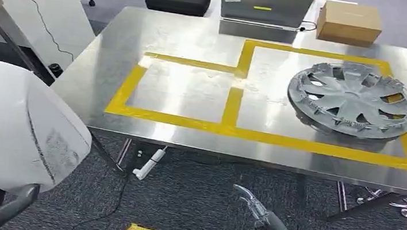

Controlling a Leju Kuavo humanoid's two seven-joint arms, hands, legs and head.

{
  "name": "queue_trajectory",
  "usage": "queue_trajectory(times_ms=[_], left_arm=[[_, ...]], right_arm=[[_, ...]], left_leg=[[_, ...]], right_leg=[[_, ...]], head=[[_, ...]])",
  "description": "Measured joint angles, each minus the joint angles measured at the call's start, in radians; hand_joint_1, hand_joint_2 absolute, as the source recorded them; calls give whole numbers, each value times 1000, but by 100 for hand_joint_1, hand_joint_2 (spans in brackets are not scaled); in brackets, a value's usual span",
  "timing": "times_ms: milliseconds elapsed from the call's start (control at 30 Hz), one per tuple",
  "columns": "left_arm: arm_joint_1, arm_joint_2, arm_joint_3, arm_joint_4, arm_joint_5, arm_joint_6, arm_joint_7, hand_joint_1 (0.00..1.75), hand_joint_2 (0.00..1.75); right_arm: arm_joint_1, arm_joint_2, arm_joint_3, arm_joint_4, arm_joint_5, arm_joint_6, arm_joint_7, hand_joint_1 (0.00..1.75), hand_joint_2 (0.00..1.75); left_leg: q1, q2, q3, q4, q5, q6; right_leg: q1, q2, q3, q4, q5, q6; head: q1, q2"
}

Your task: Take the parts from the cabinet and place them on the table.

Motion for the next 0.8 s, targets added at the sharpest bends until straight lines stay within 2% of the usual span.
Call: queue_trajectory(times_ms=[100,200,400,800], left_arm=[[0,0,-2,0,0,0,0,175,175],[0,-3,-6,0,0,0,0,175,175],[0,-3,-10,0,0,0,0,175,175],[0,-3,-14,0,0,0,0,175,175]], right_arm=[[0,0,0,0,0,0,0,0,0],[0,0,0,0,0,0,0,0,0],[1,0,0,0,0,0,0,0,0],[1,0,0,0,0,0,0,0,0]], left_leg=[[0,0,8,-4,-3,-12],[0,0,11,-4,-6,-16],[-1,0,12,-3,-6,-17],[-1,0,12,-3,-7,-16]], right_leg=[[0,0,0,0,-3,-5],[0,-1,5,0,-6,-7],[-1,0,17,-1,-5,-6],[-1,0,18,-5,-5,-6]], head=[[0,0],[0,0],[0,0],[1,0]])
